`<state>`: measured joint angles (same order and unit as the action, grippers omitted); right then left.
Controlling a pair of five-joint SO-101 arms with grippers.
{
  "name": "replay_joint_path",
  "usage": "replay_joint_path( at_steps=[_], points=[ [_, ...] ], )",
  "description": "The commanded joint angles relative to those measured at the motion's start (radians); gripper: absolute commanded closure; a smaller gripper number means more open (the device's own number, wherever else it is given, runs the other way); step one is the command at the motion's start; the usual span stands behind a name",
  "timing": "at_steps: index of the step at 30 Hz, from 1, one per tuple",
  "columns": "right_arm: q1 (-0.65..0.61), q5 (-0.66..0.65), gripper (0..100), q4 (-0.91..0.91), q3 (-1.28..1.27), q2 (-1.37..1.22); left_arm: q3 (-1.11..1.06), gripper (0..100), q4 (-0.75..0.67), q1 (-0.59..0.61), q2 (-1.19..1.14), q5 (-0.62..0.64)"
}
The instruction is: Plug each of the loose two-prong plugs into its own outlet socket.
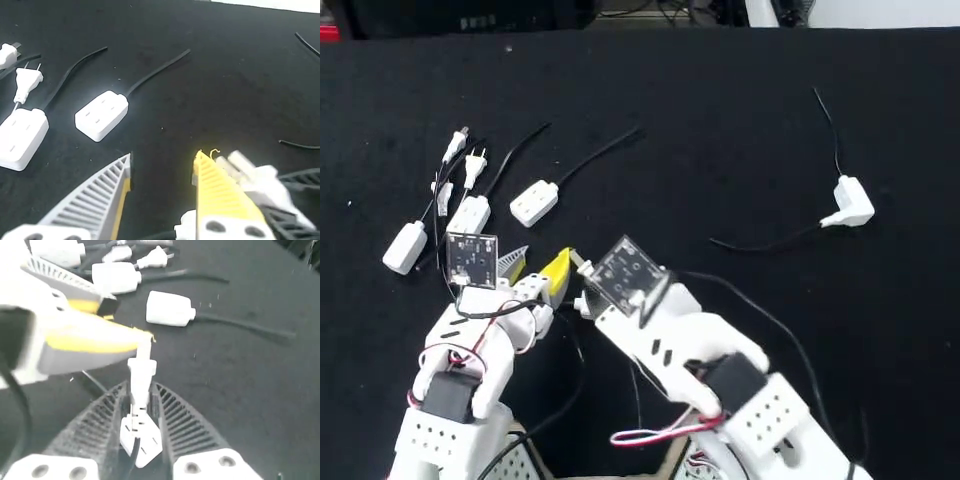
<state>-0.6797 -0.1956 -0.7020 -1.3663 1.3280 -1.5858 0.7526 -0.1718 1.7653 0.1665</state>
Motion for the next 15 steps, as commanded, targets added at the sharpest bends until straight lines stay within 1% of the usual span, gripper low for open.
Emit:
replay_joint_path(
  at_steps=[1, 6, 10, 12, 15],
  points=[
    [-0.012, 0.009, 98.8, -0.057, 0.008, 0.108, 0.007, 80, -0.003, -0.015, 0.011, 0.002],
    [-0.012, 0.006, 98.8, -0.057, -0.028, 0.120, 0.024, 80, -0.003, 0.001, 0.018, 0.002],
    [-0.012, 0.002, 98.8, -0.049, -0.054, 0.073, 0.090, 80, 0.000, 0.081, 0.018, 0.011],
    [-0.037, 0.002, 98.8, -0.038, -0.051, 0.030, 0.099, 80, -0.002, 0.094, 0.018, 0.012],
    [-0.087, 0.008, 98.8, 0.040, -0.053, -0.044, 0.093, 80, 0.006, 0.027, 0.014, 0.006]
  ],
)
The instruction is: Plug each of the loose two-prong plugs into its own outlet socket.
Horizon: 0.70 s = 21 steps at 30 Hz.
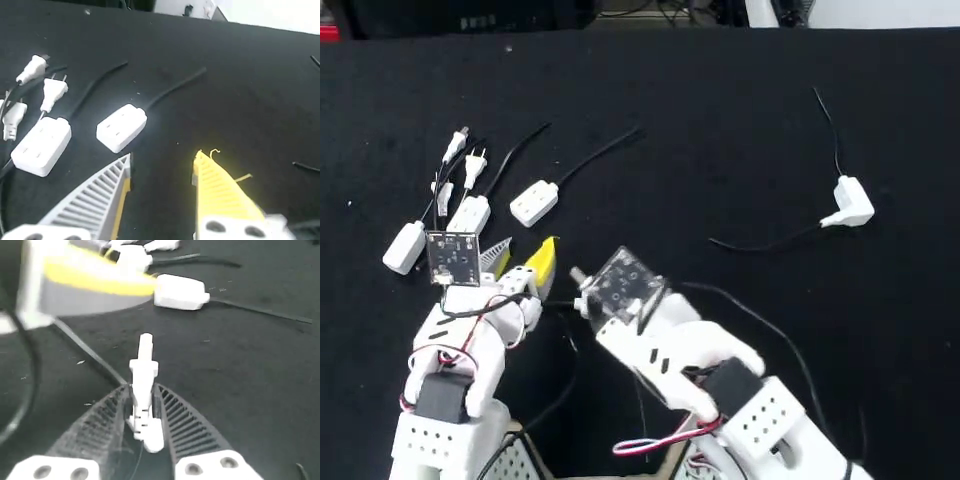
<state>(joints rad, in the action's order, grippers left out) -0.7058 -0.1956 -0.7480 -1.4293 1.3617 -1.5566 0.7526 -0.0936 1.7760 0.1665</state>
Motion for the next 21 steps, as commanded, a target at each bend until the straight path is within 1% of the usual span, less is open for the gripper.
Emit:
replay_joint_path(
  at_steps=[1, 3, 5, 7, 10, 21],
  points=[
    [-0.071, 0.008, 98.8, 0.112, 0.013, -0.102, 0.054, 80, 0.006, -0.084, 0.002, 0.003],
    [-0.074, 0.008, 98.8, 0.135, 0.035, -0.137, 0.033, 80, 0.000, -0.124, 0.003, -0.015],
    [-0.072, 0.009, 98.8, 0.123, 0.068, -0.153, 0.010, 80, -0.003, -0.131, 0.006, -0.057],
    [-0.075, 0.009, 98.8, 0.084, 0.114, -0.140, -0.012, 80, -0.005, -0.127, 0.006, -0.069],
    [-0.074, 0.009, 98.8, 0.052, 0.166, -0.114, -0.016, 80, -0.005, -0.127, 0.006, -0.068],
    [-0.057, 0.009, 98.8, 0.043, 0.162, -0.108, -0.012, 80, -0.003, -0.117, 0.008, -0.069]
  ],
)
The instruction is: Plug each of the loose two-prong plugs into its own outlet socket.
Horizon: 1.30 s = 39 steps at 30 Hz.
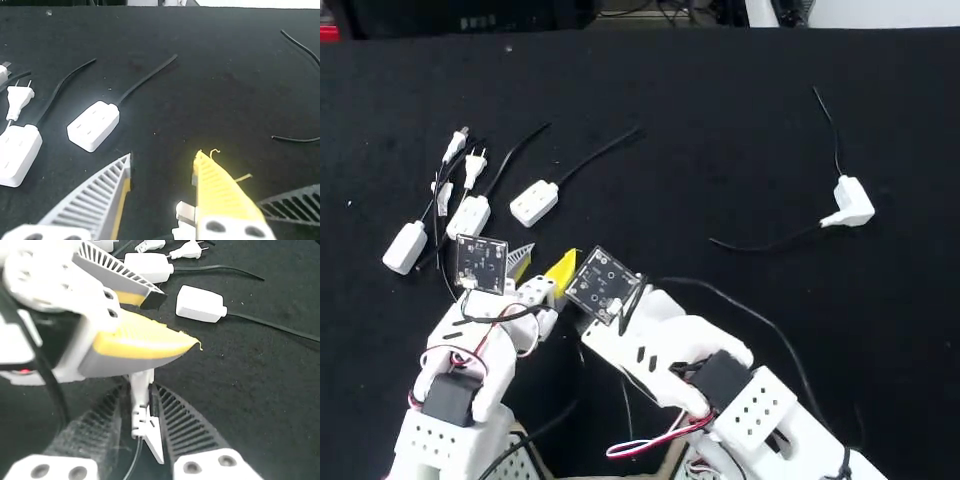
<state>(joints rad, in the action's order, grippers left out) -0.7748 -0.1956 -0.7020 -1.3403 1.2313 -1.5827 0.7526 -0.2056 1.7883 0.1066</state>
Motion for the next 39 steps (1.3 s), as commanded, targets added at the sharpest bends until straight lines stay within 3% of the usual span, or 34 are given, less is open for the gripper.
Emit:
replay_joint_path(
  at_steps=[1, 4, 11, 21, 26, 30, 39],
  points=[
    [0.015, 0.009, 98.8, -0.014, 0.062, 0.021, 0.019, 80, -0.003, 0.008, -0.005, -0.008],
    [0.083, 0.002, 98.8, -0.051, 0.031, 0.021, 0.042, 80, -0.003, 0.079, -0.005, -0.006],
    [0.419, 0.000, 98.8, -0.058, 0.021, -0.091, 0.048, 80, -0.003, 0.133, -0.005, 0.077],
    [0.545, -0.041, 98.8, -0.025, 0.326, -0.792, 0.044, 80, 0.003, 0.125, -0.005, 0.071],
    [0.603, -0.034, 98.7, -0.120, 0.552, -1.161, 0.044, 80, 0.003, 0.122, -0.005, 0.071],
    [0.605, -0.003, 98.6, -0.264, 0.705, -1.303, 0.045, 80, 0.003, 0.122, -0.005, 0.071],
    [0.601, -0.008, 98.8, -0.282, 0.740, -1.349, 0.047, 80, -0.003, 0.117, -0.005, 0.071]
  ],
)
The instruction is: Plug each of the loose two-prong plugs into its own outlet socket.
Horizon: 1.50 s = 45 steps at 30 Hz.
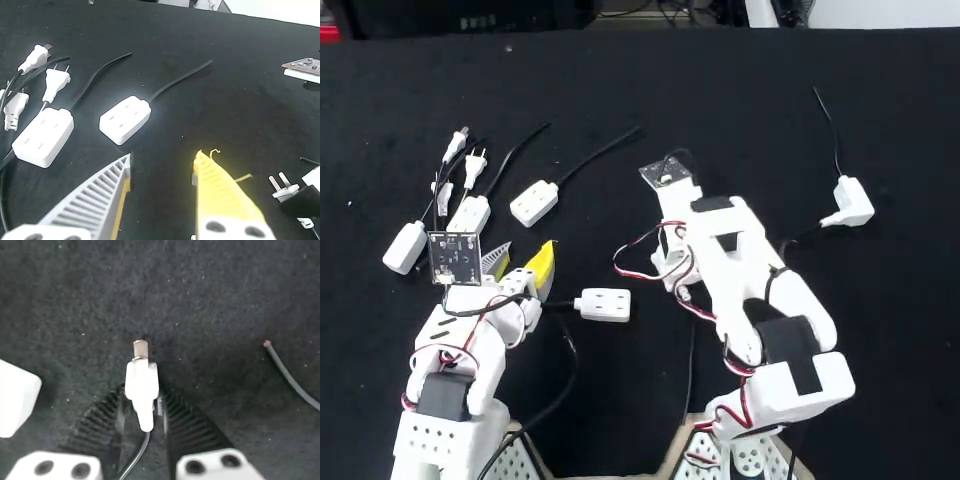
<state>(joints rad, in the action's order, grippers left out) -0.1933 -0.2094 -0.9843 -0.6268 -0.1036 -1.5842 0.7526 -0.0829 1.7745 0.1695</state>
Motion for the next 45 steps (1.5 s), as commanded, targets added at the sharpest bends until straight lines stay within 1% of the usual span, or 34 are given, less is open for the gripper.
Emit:
replay_joint_path(
  at_steps=[1, 3, 6, 8, 10, 13, 17, 21, 24, 27, 30, 35, 43, 45],
  points=[
    [0.020, 0.006, 98.8, -0.002, 0.027, -0.015, 0.048, 80, -0.003, -0.005, 0.009, 0.008],
    [0.020, -0.017, 98.8, -0.008, 0.025, 0.002, 0.047, 80, -0.003, -0.005, 0.009, 0.008],
    [0.006, -0.052, 98.8, -0.098, 0.027, 0.091, 0.045, 80, -0.003, -0.005, 0.009, 0.008],
    [-0.051, -0.052, 98.8, -0.144, 0.008, 0.180, 0.047, 80, -0.003, -0.005, 0.009, 0.008],
    [-0.141, -0.052, 98.8, -0.132, -0.038, 0.283, 0.050, 80, -0.003, -0.005, 0.009, 0.008],
    [-0.273, -0.051, 98.8, -0.020, -0.143, 0.446, 0.051, 80, -0.003, -0.005, 0.009, 0.008],
    [-0.393, -0.040, 98.8, 0.135, -0.298, 0.608, 0.048, 80, -0.003, -0.005, 0.009, 0.008],
    [-0.519, 0.006, 98.8, 0.256, -0.409, 0.704, 0.053, 80, -0.003, -0.005, 0.009, 0.012],
    [-0.586, 0.041, 98.8, 0.353, -0.466, 0.727, 0.053, 80, -0.003, -0.007, 0.009, 0.008],
    [-0.608, 0.058, 98.8, 0.431, -0.490, 0.727, 0.053, 80, -0.003, -0.007, 0.009, 0.008],
    [-0.608, 0.058, 98.7, 0.465, -0.489, 0.731, 0.053, 80, -0.003, -0.007, 0.009, 0.006],
    [-0.608, 0.058, 98.7, 0.451, -0.438, 0.733, 0.050, 80, -0.003, 0.001, 0.009, 0.006],
    [-0.606, 0.051, 98.8, 0.443, -0.435, 0.734, 0.047, 80, -0.003, -0.001, 0.009, 0.003],
    [-0.606, 0.051, 98.8, 0.428, -0.417, 0.745, 0.044, 80, -0.003, -0.005, 0.008, -0.049]
  ],
)
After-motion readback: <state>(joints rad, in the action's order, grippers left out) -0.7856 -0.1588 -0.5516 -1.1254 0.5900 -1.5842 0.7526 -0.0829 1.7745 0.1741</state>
